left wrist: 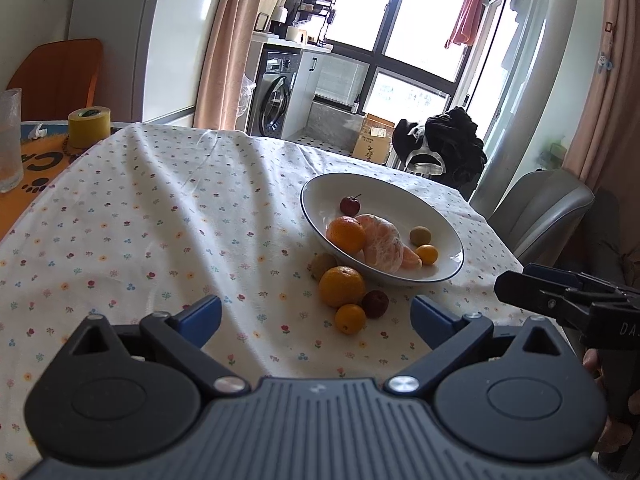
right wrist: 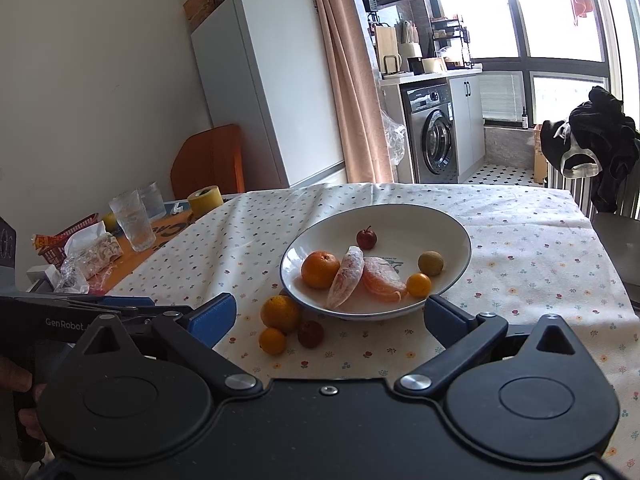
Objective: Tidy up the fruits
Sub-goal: 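Open both tools and withdraw them from the bowl toward the remaining fruit, then grasp the small tangerine with the left tool while the right tool grasps the large orange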
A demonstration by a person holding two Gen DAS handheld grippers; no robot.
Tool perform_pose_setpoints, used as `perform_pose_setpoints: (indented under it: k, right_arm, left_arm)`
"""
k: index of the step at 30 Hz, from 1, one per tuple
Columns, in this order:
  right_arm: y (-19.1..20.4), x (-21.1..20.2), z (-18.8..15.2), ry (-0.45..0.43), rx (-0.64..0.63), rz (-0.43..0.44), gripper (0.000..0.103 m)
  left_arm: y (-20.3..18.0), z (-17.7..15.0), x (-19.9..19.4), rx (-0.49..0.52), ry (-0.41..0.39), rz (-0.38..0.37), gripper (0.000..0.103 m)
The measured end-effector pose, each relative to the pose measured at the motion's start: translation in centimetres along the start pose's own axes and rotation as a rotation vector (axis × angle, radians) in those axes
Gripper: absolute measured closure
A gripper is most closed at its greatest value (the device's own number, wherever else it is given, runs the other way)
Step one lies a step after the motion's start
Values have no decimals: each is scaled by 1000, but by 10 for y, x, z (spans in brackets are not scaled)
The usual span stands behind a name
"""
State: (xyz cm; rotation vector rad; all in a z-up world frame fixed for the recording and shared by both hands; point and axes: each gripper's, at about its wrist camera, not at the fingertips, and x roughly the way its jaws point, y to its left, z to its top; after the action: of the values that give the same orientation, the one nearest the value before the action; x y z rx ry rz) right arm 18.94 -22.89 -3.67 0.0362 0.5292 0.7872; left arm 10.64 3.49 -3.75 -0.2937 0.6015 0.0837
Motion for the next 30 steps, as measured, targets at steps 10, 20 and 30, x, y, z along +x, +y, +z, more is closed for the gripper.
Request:
perform_pose_setpoints:
  k: [10, 20, 30]
  right_arm:
    - [-7, 14, -12, 54, 17, 24, 10]
    - [-13, 28, -16, 89, 19, 40, 25]
    - [-20, 41, -18, 116, 35, 39, 26]
  left_arm:
    - [-5, -6, 22, 16, 53, -10, 23]
    - [-15, -8, 46, 41, 96, -41, 43]
    - [-19, -6, 70, 47, 147, -44, 52]
